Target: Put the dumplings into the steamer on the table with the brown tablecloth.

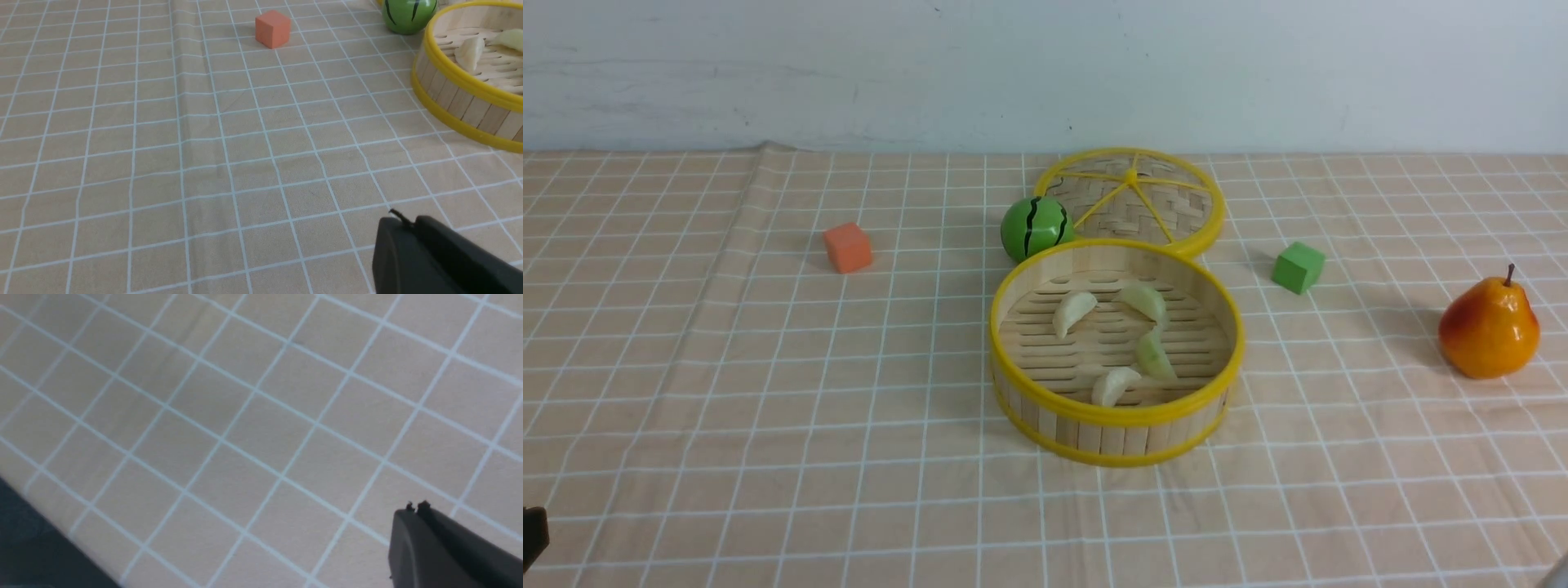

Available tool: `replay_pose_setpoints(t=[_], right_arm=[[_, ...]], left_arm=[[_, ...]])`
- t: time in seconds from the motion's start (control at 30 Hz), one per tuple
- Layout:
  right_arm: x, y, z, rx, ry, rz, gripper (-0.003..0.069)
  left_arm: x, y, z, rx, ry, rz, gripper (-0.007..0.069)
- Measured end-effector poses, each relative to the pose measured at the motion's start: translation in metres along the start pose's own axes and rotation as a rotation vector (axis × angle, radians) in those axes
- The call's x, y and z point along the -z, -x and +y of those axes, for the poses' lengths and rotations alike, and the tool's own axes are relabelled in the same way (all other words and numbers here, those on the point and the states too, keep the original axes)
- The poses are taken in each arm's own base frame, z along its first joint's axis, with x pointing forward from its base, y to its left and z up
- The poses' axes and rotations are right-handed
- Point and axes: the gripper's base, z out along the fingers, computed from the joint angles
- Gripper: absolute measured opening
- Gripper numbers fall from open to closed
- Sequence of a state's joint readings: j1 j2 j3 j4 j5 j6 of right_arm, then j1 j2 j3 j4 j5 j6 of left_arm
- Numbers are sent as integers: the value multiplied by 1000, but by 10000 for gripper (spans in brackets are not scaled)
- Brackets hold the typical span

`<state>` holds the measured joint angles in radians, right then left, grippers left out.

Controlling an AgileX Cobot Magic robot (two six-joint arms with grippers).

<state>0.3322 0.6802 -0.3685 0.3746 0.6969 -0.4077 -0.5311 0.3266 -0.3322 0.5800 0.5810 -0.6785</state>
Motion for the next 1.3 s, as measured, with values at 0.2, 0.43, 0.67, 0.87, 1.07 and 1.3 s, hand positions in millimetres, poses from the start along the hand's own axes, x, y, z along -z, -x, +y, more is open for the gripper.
replay_pose_setpoints(t=[0.2,0.43,0.67,0.87,1.07,1.3], right_arm=[[14,10,-14,89,-209,-238,-11],[30,-15,-19,226,-438,-759,-10],[23,-58,-25,38,-567,-876,-10],[6,-80,-27,-196,-517,-636,-10],[4,-83,-26,-235,-498,-586,-9],[4,-84,-26,-236,-497,-582,-2]], left_arm=[[0,0,0,0,0,0,38],[0,0,0,0,0,0,43],[0,0,0,0,-1,-2,55],[0,0,0,0,-2,-3,57],[0,0,0,0,-2,-3,57],[0,0,0,0,-2,-3,71]])
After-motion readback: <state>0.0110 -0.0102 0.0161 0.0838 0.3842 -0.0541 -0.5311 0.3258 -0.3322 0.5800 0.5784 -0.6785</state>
